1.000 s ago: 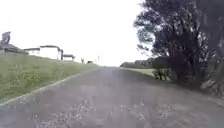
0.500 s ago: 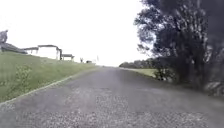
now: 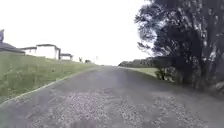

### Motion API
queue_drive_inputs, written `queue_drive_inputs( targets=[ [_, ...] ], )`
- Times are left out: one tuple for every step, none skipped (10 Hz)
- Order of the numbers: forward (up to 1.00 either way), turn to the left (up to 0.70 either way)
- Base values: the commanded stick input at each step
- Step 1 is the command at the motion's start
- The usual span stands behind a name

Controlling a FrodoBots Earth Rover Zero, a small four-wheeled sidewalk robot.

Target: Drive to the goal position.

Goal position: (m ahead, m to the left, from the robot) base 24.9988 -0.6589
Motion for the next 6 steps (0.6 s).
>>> queue_drive_inputs(
  targets=[
    [0.7,0.02],
    [0.7,0.02],
    [0.7,0.02],
    [0.7,0.02],
    [0.7,0.02],
    [0.7,0.02]
  ],
)
